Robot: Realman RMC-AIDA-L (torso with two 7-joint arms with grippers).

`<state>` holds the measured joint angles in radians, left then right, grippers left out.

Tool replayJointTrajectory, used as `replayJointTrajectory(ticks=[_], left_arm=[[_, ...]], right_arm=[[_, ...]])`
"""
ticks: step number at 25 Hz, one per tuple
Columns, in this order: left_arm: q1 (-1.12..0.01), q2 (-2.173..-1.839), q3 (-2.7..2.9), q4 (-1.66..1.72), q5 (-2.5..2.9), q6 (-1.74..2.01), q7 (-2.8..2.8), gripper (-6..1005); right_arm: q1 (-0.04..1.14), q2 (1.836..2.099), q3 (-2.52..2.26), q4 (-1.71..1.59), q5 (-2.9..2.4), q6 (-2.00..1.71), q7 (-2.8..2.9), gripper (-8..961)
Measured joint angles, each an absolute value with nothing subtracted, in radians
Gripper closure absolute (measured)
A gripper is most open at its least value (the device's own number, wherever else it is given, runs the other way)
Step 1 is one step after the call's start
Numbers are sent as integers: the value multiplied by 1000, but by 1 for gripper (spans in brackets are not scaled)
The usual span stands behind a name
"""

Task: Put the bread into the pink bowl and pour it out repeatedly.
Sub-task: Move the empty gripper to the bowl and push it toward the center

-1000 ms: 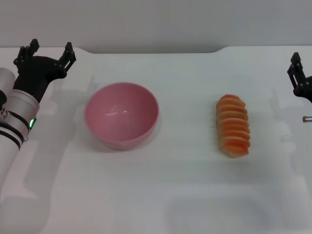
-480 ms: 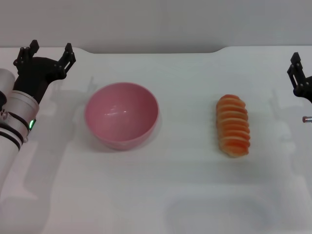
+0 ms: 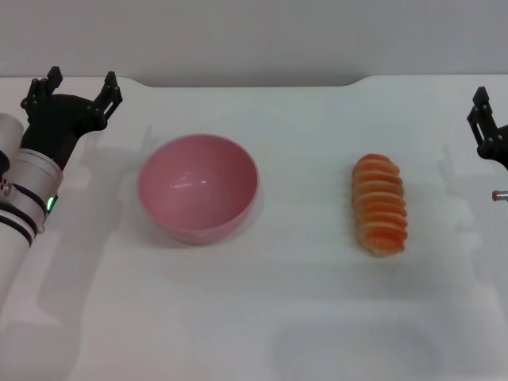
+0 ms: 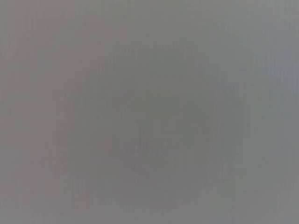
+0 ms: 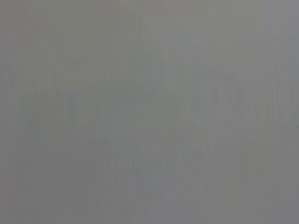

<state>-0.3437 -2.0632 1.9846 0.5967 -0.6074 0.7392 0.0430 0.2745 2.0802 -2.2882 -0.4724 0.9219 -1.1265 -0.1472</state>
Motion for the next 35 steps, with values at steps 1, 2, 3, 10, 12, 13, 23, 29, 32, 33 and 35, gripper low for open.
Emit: replayJointTrajectory(ticks=[1, 2, 3, 10, 12, 13, 23, 29, 32, 33, 35], left_arm=[[-344, -2063, 1985, 597, -607, 739, 43, 195], [-344, -2063, 1985, 597, -607, 739, 43, 195], [-344, -2063, 1985, 597, -607, 739, 43, 196], [-342, -2061, 1985, 611, -607, 727, 40, 201], [-320, -2048, 1982, 688, -601, 641, 40, 203], [-309, -2042, 1978, 722, -595, 610, 40, 203], [-215, -2056, 1754, 1292, -354, -243, 144, 210], [-240, -2057, 1760, 1364, -350, -483, 156, 215], [-241, -2057, 1769, 1391, -353, -535, 156, 217], [-242, -2058, 1770, 1396, -353, -544, 156, 218], [-243, -2059, 1773, 1404, -353, -560, 156, 219]], right_arm=[[274, 2080, -2288, -472, 922, -1126, -147, 298], [274, 2080, -2288, -472, 922, -1127, -147, 298], [273, 2080, -2288, -472, 922, -1127, -147, 298], [273, 2080, -2288, -473, 922, -1127, -147, 299], [274, 2080, -2288, -479, 924, -1126, -147, 299], [272, 2080, -2288, -486, 924, -1124, -147, 299], [265, 2078, -2277, -538, 927, -1037, -144, 300], [256, 2077, -2244, -567, 929, -1016, -144, 300], [255, 2074, -2204, -588, 930, -945, -144, 300], [257, 2071, -2182, -599, 928, -903, -144, 300], [257, 2070, -2176, -602, 927, -891, -145, 300]])
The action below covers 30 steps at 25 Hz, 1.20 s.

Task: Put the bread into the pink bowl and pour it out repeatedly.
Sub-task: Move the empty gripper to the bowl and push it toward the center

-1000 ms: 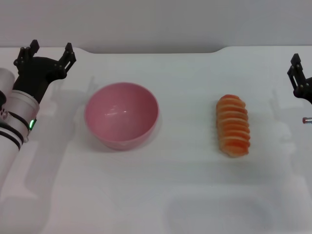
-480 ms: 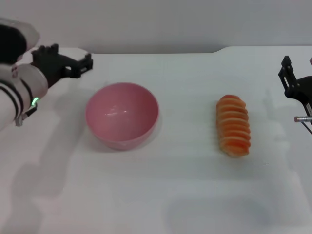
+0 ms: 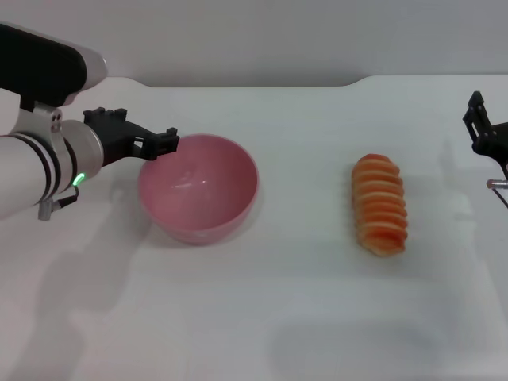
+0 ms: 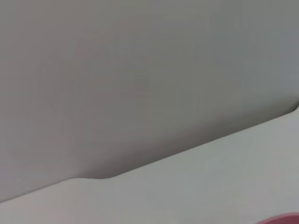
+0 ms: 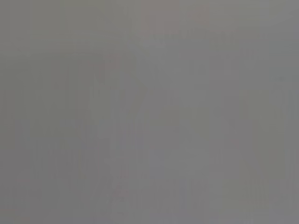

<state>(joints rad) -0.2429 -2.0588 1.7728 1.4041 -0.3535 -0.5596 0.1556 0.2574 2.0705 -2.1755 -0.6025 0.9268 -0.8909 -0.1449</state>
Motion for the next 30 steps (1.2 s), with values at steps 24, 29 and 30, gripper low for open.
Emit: replayJointTrajectory(ticks=[24, 29, 30], left_arm=[[-271, -2063, 1812, 1331, -356, -619, 137, 236], [-305, -2064, 1811, 1266, -356, -604, 124, 240], [-310, -2065, 1811, 1256, -356, -598, 119, 241]], right_arm=[[260, 2069, -2169, -607, 923, -883, -154, 302], [263, 2069, -2170, -606, 923, -883, -154, 302], [263, 2069, -2170, -606, 923, -884, -154, 302]])
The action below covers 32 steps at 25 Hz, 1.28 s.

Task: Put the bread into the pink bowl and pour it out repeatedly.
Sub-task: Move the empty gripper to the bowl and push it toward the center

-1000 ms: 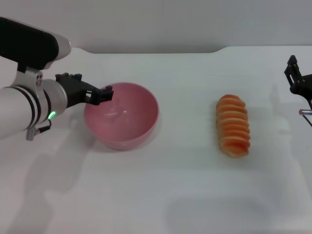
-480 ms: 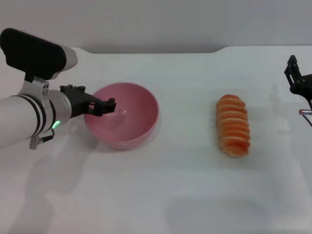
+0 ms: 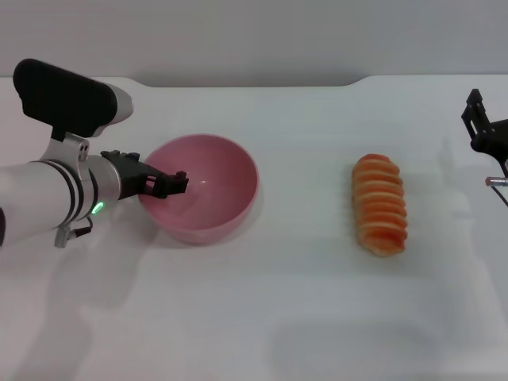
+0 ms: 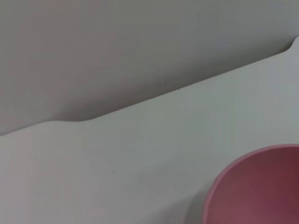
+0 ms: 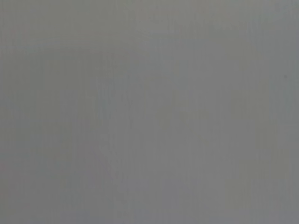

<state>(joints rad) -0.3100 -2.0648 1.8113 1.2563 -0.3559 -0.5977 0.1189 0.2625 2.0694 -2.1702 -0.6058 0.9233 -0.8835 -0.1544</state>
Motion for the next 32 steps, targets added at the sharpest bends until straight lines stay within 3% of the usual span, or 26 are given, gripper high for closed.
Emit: replayJointTrajectory(ticks=[10, 13, 24, 30, 32], left_arm=[[-300, -2061, 1797, 1223, -362, -516, 45, 248], [-301, -2060, 1799, 1217, -370, -511, 42, 454], [-305, -2060, 1811, 1217, -375, -517, 50, 703], [-310, -2059, 1826, 1224, -375, -523, 53, 916], [-317, -2059, 1827, 1224, -375, -538, 53, 924]], right_arm=[[262, 2069, -2169, -608, 923, -884, -155, 303], [262, 2069, -2169, -613, 923, -884, -156, 303], [261, 2068, -2168, -617, 923, -886, -157, 304], [261, 2068, -2159, -625, 922, -867, -157, 304], [259, 2067, -2154, -640, 922, -841, -157, 304]])
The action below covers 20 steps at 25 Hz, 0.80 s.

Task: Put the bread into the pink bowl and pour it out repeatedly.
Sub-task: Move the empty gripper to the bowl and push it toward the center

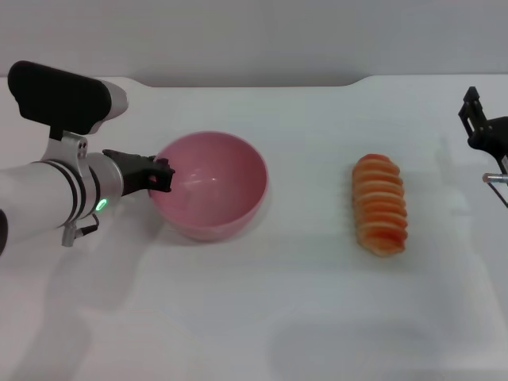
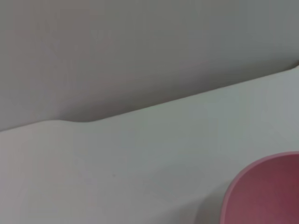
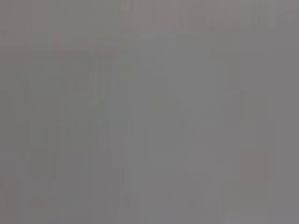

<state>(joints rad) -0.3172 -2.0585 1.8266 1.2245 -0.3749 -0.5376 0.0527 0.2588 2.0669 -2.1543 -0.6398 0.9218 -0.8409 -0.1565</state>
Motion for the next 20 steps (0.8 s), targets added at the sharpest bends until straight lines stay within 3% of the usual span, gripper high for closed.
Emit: replayJointTrajectory(ticks=[4, 5, 6, 10, 12, 17, 20], left_arm=[[-337, -2058, 1817, 1248, -372, -607, 53, 937], [-340, -2058, 1814, 1265, -369, -637, 54, 937], [-341, -2057, 1811, 1276, -366, -653, 54, 937], [-341, -2056, 1788, 1327, -358, -688, 62, 936], [-341, -2057, 1783, 1338, -355, -689, 70, 936], [-363, -2057, 1774, 1354, -354, -696, 81, 938], [-380, -2056, 1771, 1362, -354, -715, 81, 940]], right_arm=[[240, 2041, -2106, -746, 921, -662, -157, 304], [234, 2030, -2088, -787, 920, -594, -157, 304], [213, 2000, -2042, -897, 906, -416, -157, 304], [175, 1981, -1945, -1056, 836, -180, -158, 305], [155, 1994, -1862, -1146, 768, -26, -158, 305], [174, 2064, -1670, -1320, 555, 397, -158, 305], [212, 2074, -1652, -1364, 491, 558, -151, 305]])
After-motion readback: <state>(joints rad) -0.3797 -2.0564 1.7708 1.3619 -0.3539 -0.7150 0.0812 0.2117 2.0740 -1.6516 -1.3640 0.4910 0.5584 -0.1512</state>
